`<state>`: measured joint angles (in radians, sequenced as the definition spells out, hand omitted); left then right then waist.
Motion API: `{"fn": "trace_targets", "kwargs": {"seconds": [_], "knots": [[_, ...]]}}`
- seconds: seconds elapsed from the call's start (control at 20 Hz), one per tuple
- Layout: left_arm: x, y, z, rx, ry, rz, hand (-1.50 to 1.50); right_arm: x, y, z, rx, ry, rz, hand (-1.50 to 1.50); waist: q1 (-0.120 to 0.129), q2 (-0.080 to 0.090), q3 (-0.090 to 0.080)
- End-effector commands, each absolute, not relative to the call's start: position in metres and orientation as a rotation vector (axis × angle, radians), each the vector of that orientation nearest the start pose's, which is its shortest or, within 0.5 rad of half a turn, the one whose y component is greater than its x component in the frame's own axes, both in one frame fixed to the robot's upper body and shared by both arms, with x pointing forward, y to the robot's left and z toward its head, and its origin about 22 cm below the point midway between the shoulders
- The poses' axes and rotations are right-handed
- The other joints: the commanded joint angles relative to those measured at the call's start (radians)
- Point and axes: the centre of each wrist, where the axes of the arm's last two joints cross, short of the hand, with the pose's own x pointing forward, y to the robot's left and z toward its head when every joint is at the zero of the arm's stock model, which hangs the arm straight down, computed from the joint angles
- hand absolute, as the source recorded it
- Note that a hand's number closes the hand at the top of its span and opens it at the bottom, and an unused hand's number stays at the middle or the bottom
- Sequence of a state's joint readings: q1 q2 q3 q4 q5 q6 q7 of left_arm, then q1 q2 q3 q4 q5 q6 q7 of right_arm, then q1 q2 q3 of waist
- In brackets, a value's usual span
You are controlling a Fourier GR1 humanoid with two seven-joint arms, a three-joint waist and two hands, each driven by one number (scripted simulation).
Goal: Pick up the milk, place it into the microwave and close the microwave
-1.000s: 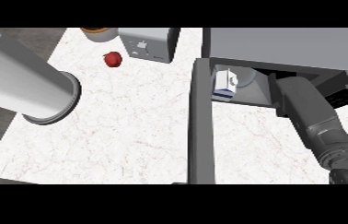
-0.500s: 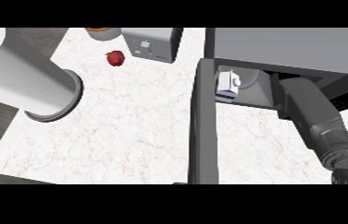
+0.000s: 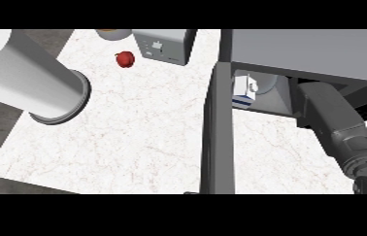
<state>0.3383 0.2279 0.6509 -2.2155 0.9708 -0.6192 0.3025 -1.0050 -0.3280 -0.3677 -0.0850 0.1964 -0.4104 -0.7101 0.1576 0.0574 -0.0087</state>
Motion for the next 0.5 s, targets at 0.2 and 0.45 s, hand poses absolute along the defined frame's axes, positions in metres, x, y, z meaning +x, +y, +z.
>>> {"fn": "trace_targets", "kwargs": {"seconds": [0.2, 0.45], "knots": [[0.108, 0.385, 0.15, -0.272, -1.96, -0.125, -1.5, 0.432, -0.308, 0.049, -0.703, -1.823, 0.154, 1.5, 0.026, 0.044, 0.018], [0.11, 0.385, 0.15, -0.272, -1.951, -0.15, -1.5, 0.434, -0.314, 0.058, -0.732, -1.822, 0.165, 1.5, 0.042, 0.047, 0.018]]}}
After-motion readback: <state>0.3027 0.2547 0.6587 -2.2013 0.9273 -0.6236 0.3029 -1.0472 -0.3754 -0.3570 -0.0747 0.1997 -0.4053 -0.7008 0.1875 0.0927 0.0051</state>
